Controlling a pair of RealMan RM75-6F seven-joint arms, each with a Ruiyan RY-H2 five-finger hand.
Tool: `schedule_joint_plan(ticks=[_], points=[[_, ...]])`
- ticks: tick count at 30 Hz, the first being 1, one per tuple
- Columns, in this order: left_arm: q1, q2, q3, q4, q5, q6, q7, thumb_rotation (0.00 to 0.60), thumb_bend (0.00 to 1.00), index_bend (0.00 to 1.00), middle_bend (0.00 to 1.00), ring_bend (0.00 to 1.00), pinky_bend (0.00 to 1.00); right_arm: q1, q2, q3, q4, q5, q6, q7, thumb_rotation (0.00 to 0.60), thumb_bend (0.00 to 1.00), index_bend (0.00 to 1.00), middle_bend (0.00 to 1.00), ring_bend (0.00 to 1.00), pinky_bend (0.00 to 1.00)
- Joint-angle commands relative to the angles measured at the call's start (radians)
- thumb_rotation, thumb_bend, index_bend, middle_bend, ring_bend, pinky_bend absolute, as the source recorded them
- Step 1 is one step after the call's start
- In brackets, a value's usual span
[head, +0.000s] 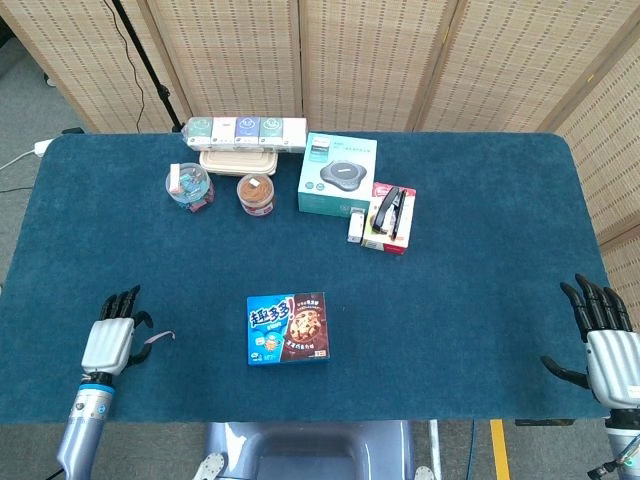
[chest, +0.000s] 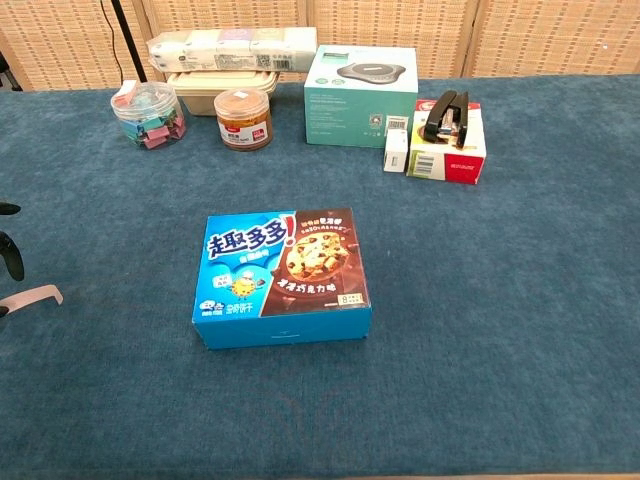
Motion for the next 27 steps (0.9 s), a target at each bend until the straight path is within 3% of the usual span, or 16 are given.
schedule_joint_plan(ticks=[1,27], points=[[-0.003,-0.005,0.003,0.004,-0.005,-0.005,0.006,0.6,0.31,0.49,0.0,0.0,0.0,0.0,-0.001,0.001,0.002,0.002,0.0,0.002,0.6,0.0,0.0,0.0,0.0,0.0],[-0.013,-0.028,0.004,0.013,-0.035,-0.006,0.045,0.6,0.37,0.55,0.0,0.0,0.0,0.0,0.004,0.001,0.003,0.001,0.002,0.016,0.6,0.0,0.0,0.0,0.0,0.0]])
